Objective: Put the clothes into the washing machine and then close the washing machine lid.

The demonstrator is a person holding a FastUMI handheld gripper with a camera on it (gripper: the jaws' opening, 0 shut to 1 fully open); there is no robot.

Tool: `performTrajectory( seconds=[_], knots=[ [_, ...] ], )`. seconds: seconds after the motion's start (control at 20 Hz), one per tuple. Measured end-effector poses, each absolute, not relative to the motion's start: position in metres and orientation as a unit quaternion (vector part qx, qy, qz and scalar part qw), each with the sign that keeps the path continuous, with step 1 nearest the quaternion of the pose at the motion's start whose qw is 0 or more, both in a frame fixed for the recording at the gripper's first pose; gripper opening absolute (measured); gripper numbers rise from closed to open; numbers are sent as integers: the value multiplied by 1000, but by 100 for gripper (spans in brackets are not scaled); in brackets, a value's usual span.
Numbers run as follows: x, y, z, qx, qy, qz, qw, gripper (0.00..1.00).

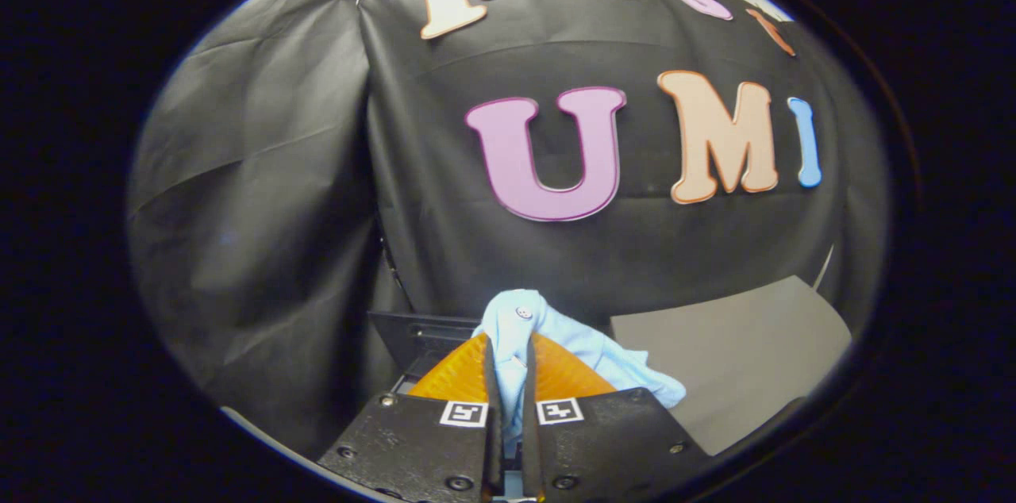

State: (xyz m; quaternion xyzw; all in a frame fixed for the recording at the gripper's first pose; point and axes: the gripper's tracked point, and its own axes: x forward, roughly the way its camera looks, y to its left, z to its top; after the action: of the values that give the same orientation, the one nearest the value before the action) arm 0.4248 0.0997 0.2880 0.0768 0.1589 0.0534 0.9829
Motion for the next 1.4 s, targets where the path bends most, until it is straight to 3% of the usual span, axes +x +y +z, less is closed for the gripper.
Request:
performTrajectory(
  seconds=[0.5,1.15,1.4],
  knots=[
    [469,194,220,77,201,109,971,9],
    [511,202,187,101,198,92,971,14],
    [517,195,187,104,190,72,973,22]
  ],
)
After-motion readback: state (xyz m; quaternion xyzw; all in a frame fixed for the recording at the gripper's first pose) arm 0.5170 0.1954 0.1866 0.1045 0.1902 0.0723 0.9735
